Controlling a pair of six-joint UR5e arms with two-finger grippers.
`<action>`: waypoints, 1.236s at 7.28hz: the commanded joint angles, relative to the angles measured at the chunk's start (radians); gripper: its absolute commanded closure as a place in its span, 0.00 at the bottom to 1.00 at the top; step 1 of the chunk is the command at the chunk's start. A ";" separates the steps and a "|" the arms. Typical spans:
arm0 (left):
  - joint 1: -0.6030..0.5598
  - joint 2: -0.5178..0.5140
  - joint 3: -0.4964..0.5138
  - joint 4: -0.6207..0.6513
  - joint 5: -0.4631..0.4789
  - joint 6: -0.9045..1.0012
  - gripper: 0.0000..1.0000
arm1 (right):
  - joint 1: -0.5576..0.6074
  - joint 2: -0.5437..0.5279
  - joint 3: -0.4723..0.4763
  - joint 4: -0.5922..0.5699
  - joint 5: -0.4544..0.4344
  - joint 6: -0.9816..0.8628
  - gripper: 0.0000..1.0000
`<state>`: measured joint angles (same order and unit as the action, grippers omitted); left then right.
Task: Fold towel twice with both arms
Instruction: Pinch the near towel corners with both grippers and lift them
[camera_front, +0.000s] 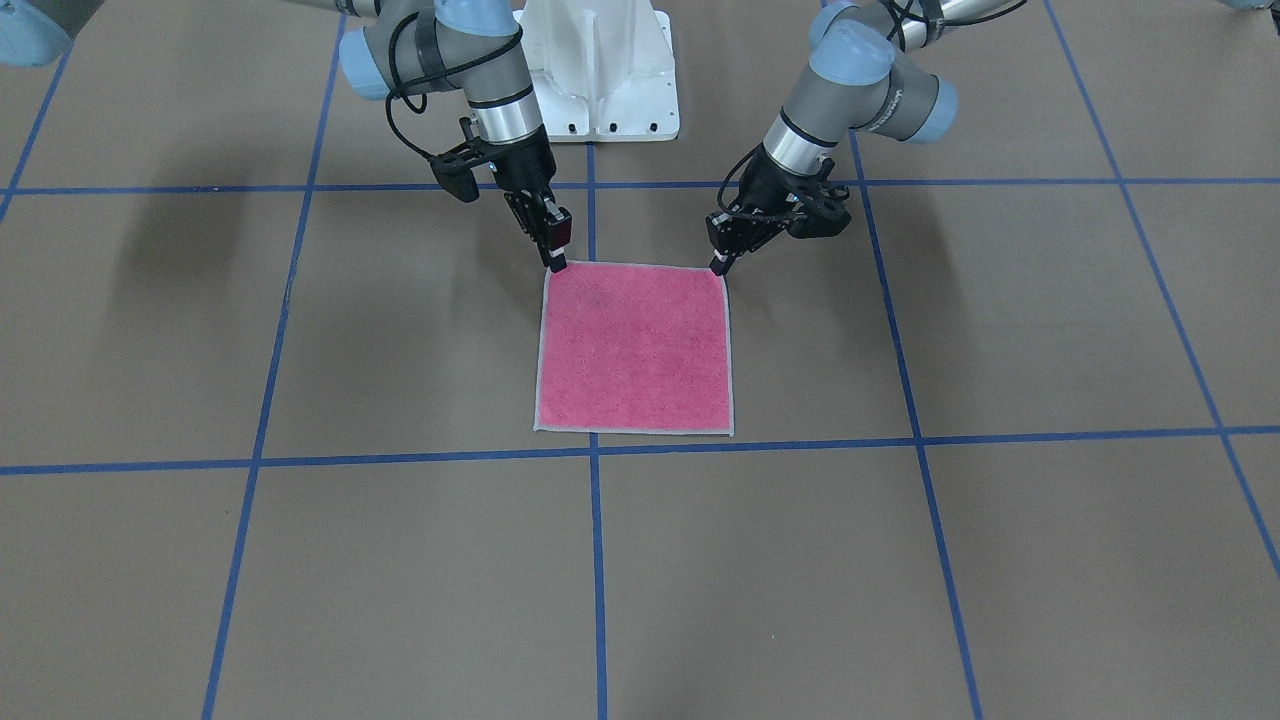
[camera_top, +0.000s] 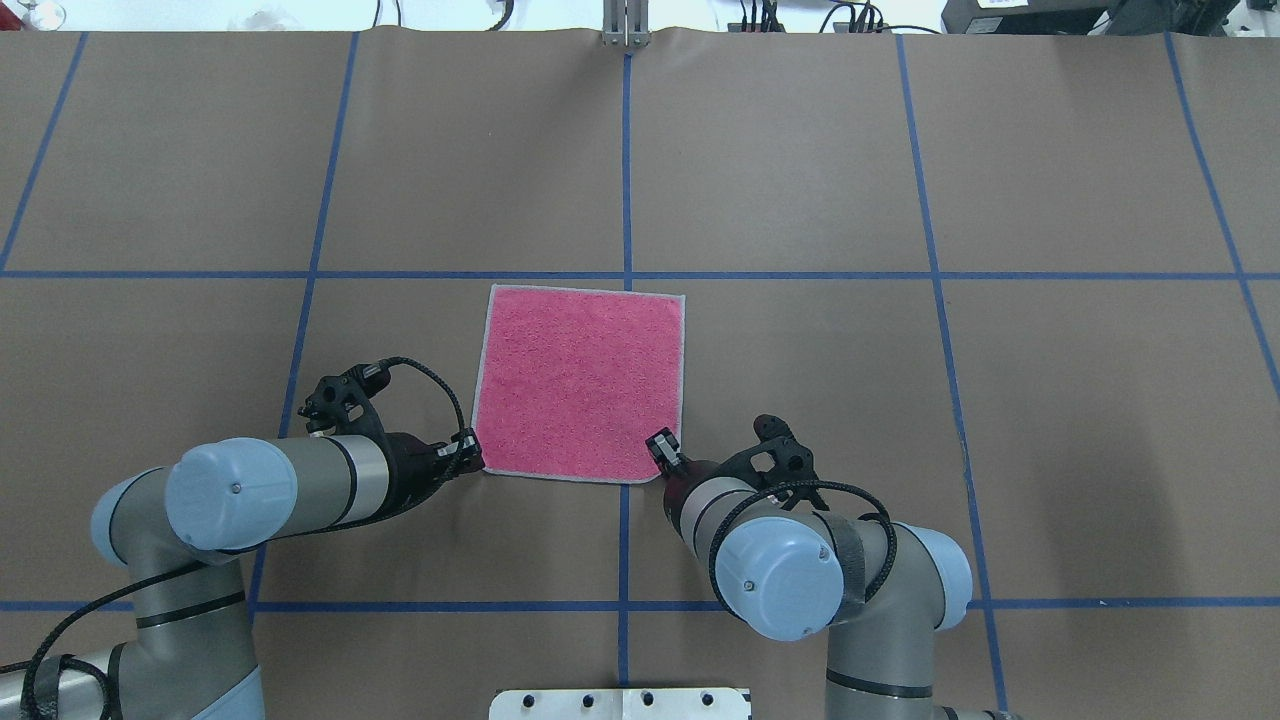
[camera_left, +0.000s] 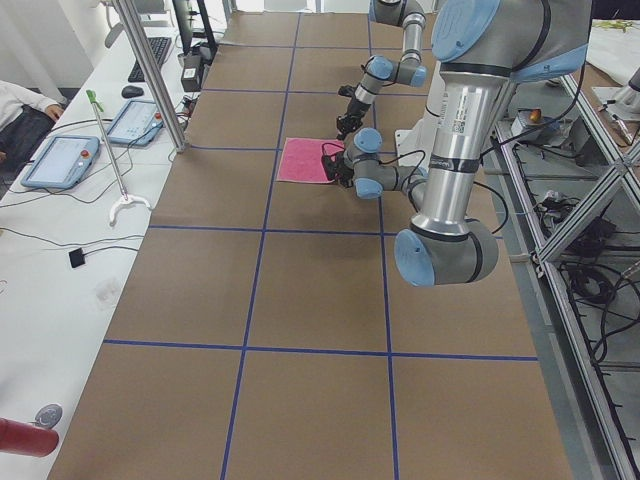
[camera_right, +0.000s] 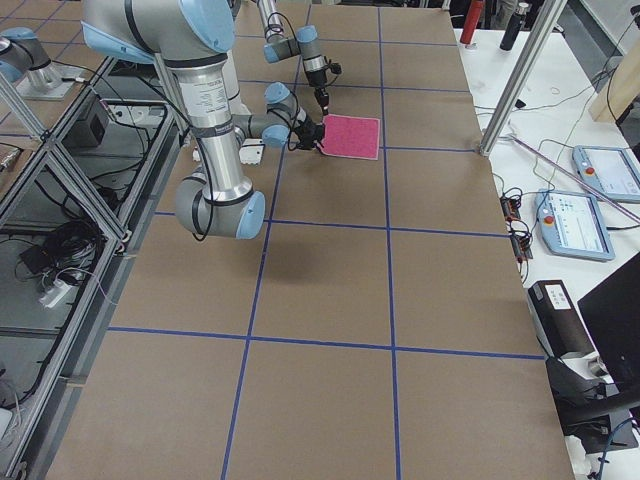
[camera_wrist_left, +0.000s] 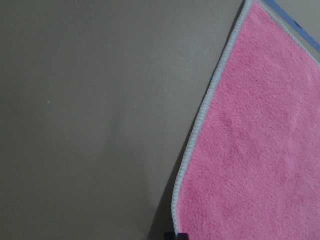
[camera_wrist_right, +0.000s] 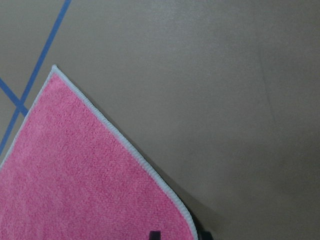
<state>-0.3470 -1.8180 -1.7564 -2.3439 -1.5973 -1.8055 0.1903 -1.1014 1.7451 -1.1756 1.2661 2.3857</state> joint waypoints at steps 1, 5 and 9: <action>0.000 -0.004 -0.002 0.000 0.000 0.000 1.00 | 0.003 0.000 0.005 0.001 -0.017 0.001 1.00; 0.000 -0.007 -0.069 0.000 -0.013 0.002 1.00 | 0.017 -0.132 0.214 -0.001 -0.007 -0.020 1.00; 0.002 -0.009 -0.161 0.005 -0.050 -0.005 1.00 | 0.014 -0.167 0.261 -0.002 -0.008 -0.020 1.00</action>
<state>-0.3454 -1.8247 -1.9080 -2.3400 -1.6385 -1.8084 0.2053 -1.2618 2.0006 -1.1780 1.2579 2.3658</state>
